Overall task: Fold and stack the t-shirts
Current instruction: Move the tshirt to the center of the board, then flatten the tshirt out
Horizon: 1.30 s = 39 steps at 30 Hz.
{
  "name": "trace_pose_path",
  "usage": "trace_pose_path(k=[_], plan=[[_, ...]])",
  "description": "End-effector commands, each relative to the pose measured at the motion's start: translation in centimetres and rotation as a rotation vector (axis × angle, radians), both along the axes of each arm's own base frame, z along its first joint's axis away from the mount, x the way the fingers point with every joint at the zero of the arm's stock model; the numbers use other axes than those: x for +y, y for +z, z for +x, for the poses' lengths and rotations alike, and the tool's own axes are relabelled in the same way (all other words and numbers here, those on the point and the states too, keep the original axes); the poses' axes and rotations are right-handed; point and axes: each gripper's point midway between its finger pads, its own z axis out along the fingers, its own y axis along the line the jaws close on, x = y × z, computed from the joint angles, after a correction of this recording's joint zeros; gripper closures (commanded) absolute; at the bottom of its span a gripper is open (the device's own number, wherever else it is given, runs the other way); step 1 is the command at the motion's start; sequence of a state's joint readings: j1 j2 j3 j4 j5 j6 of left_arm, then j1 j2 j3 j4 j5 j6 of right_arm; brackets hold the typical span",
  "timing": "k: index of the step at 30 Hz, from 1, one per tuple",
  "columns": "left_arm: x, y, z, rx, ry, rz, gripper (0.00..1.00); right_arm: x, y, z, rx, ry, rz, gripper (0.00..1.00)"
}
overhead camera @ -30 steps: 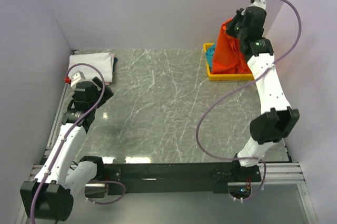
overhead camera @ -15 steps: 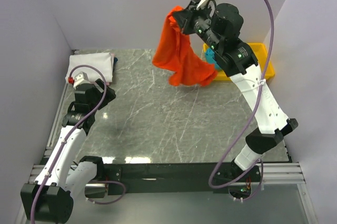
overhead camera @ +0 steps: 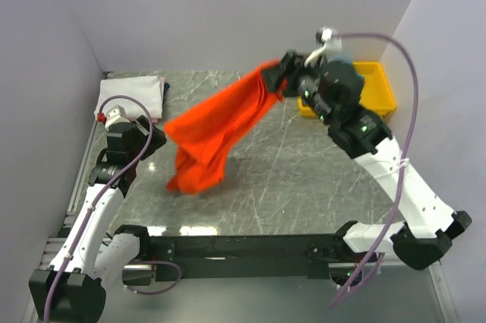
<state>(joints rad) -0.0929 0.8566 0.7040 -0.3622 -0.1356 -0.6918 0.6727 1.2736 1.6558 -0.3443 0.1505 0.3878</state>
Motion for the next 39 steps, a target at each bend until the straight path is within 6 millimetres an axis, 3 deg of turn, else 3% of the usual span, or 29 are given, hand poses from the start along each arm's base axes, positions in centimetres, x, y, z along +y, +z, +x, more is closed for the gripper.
trace_pose_path(k=[1, 2, 3, 6, 10, 14, 19, 24, 28, 39], plan=[[0.1, -0.5, -0.5, 0.004, -0.007, 0.011, 0.16, -5.4, -15.8, 2.2, 0.394, -0.255, -0.076, 0.27], [0.0, -0.8, -0.6, 0.015, -0.009, 0.011, 0.16, -6.1, -19.3, 1.6, 0.483, -0.262, -0.106, 0.26], [0.0, -1.1, -0.8, 0.024, -0.012, 0.009, 0.16, -6.8, -25.1, 0.4, 0.603, -0.256, -0.160, 0.26], [-0.1, -2.1, -1.3, 0.059, -0.015, 0.005, 0.17, -7.7, -32.1, -2.2, 0.735, -0.218, -0.245, 0.26], [-0.1, -3.3, -1.9, 0.100, -0.011, 0.002, 0.17, -6.5, -36.1, -4.2, 0.808, -0.098, -0.324, 0.28], [-0.9, -4.3, -2.5, 0.128, -0.044, -0.032, 0.19, -5.1, -38.1, -4.4, 0.851, -0.036, -0.328, 0.30], [-0.8, -8.3, -3.9, 0.284, 0.012, -0.069, 0.20, -3.7, -39.9, -3.8, 0.924, -0.013, -0.321, 0.34], [-1.6, -10.0, -4.4, 0.345, 0.031, -0.138, 0.22, -3.8, -41.5, -3.3, 0.967, -0.026, -0.371, 0.37], [-2.2, -11.1, -5.1, 0.370, 0.021, -0.174, 0.29, -4.1, -42.4, -2.8, 0.980, -0.045, -0.407, 0.37], [-2.3, -14.8, -6.8, 0.487, 0.054, -0.200, 0.40, -4.5, -43.1, -1.0, 0.972, -0.088, -0.472, 0.40]])
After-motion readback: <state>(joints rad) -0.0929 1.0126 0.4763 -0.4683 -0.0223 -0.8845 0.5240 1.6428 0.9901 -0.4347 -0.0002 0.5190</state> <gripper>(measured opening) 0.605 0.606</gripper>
